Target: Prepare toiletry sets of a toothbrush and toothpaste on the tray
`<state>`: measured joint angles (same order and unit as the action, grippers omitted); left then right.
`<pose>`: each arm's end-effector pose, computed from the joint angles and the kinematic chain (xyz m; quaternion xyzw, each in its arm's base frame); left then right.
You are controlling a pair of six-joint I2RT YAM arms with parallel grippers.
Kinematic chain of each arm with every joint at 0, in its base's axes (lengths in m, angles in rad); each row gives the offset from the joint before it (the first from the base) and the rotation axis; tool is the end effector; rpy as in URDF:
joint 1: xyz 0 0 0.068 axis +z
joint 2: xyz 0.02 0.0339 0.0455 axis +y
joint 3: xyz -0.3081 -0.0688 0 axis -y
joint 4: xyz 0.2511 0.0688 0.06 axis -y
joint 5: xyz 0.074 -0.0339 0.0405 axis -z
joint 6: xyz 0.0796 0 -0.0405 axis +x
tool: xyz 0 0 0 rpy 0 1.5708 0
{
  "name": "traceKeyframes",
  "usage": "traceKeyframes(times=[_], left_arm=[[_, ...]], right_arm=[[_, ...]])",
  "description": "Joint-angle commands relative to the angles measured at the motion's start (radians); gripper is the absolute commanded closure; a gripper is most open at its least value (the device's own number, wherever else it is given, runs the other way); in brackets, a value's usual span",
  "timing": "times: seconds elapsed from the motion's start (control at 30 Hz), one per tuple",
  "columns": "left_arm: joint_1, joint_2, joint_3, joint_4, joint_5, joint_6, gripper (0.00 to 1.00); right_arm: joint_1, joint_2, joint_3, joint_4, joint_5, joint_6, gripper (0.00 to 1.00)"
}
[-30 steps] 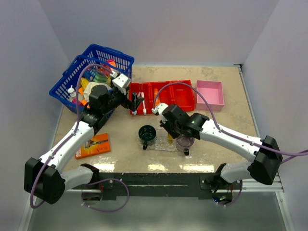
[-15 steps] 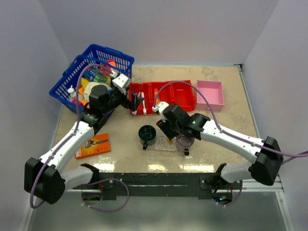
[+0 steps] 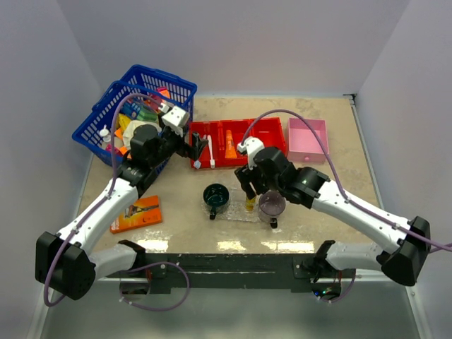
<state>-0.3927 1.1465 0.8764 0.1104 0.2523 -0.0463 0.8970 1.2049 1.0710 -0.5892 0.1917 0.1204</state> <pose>0.2699 -0.1333 0.3611 0.2105 0.7298 -0.2336 0.6070 0.1870 0.2099 0.3265 -0.3071 0.8547 0.1232 0.4000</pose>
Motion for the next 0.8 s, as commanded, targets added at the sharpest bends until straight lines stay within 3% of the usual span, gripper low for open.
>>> traceKeyframes(times=[0.0,0.2,0.47,0.77], left_arm=[[0.005,-0.042,-0.001,0.048,-0.077,-0.030,0.02],[0.005,-0.060,-0.001,0.044,-0.107,-0.036,0.02],[0.005,-0.048,0.027,-0.008,-0.150,-0.023,0.02],[0.005,-0.056,0.029,-0.008,-0.151,-0.018,0.02]], right_arm=[[-0.108,-0.042,0.014,0.078,-0.052,0.051,0.29],[-0.268,-0.013,0.075,0.179,-0.225,0.100,0.30],[-0.283,0.260,0.254,0.247,-0.271,0.145,0.35],[-0.320,0.548,0.336,0.287,-0.290,0.180,0.45]])
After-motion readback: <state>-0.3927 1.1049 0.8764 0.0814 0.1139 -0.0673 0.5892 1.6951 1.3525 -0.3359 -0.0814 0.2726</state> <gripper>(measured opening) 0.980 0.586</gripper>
